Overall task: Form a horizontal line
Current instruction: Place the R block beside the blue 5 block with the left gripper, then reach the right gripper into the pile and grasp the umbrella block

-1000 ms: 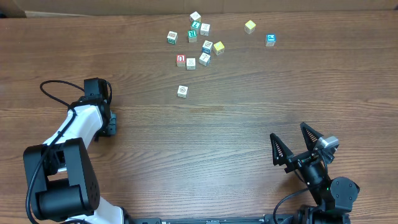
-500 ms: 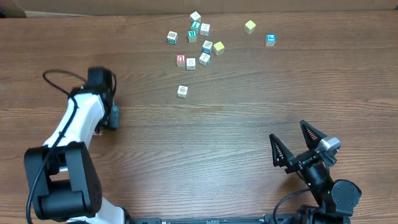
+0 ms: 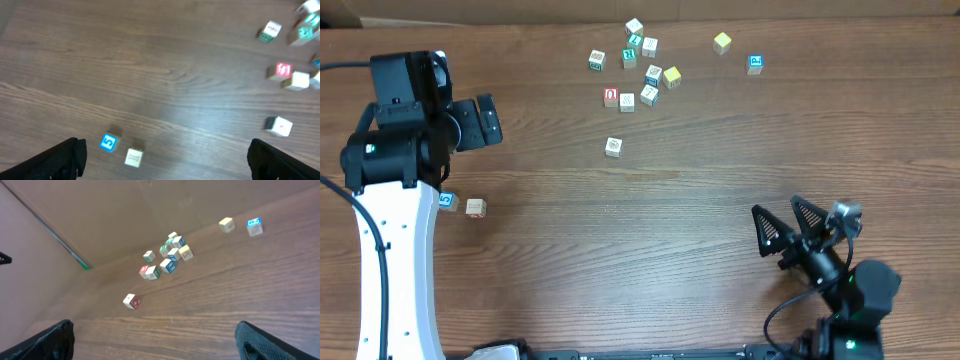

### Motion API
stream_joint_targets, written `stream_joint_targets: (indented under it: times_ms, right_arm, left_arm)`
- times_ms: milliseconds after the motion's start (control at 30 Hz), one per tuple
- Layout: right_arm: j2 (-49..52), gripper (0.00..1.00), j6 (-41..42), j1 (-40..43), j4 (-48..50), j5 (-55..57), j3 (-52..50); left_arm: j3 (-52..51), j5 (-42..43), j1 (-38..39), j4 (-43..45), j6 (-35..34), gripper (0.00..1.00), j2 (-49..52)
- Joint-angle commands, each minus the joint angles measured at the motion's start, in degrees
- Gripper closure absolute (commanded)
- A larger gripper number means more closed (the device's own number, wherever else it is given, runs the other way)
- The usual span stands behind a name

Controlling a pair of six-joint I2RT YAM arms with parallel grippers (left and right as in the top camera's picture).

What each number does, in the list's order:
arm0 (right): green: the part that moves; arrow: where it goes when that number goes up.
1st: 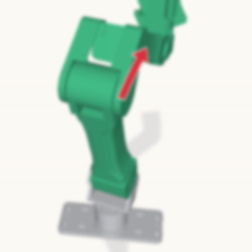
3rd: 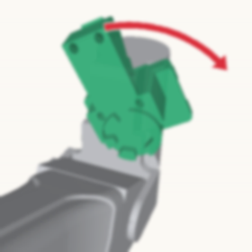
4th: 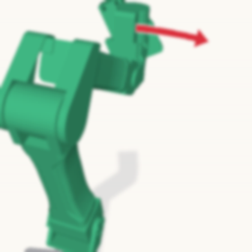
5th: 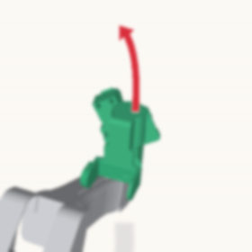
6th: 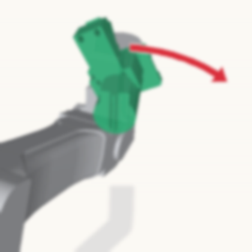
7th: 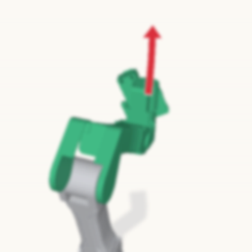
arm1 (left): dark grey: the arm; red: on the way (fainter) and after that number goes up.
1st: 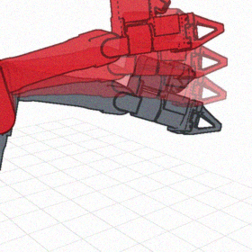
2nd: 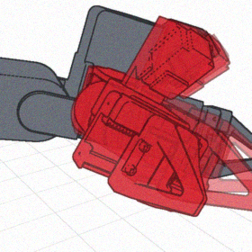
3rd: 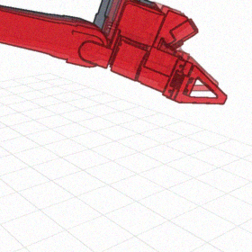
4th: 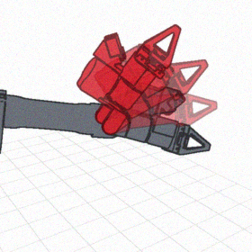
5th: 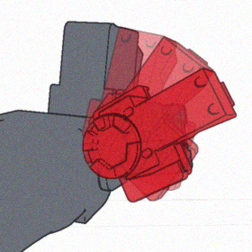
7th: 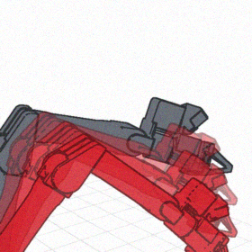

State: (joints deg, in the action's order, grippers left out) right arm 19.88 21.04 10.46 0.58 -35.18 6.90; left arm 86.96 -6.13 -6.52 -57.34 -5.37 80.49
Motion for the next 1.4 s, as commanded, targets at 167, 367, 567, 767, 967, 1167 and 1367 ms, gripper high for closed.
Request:
stream_joint_targets:
  times_ms: [167, 367, 567, 767, 967, 1167, 1367]
  right_arm:
    - [42.69, 0.0, -8.04, -8.41, -12.33, 0.13, 33.53]
    - [64.46, 0.0, -7.74, -18.36, -14.56, -7.39, 50.73]
    - [76.28, 0.0, -2.49, -24.94, 7.8, 2.21, 51.52]
    - [87.41, 0.0, -1.01, -31.87, 5.66, 24.44, 61.66]
    - [104.02, 0.1, 7.41, -34.58, -6.1, 39.95, 84.04]
    - [112.69, 0.19, 13.57, -34.8, -6.14, 41.22, 91.69]
    - [115.82, 0.27, 18.43, -36.65, -9.38, 45.24, 91.84]
  left_arm:
    - [0.87, -4.57, -0.5, 1.16, -1.55, 0.01, -5.49]
    - [0.85, -4.66, -5.4, 0.13, -4.76, 0.0, -5.49]
    - [0.72, -4.31, -9.22, -2.12, -6.19, 0.01, -5.49]
    - [0.39, -4.35, -9.22, -2.62, -6.45, 0.0, -5.49]
    - [0.39, -4.33, -9.2, -3.87, -6.47, 0.0, -5.38]
    - [0.39, -4.33, -9.2, -4.55, -6.47, 0.01, -5.38]
    - [0.39, -4.39, -9.2, -3.21, -6.45, 0.0, -5.22]
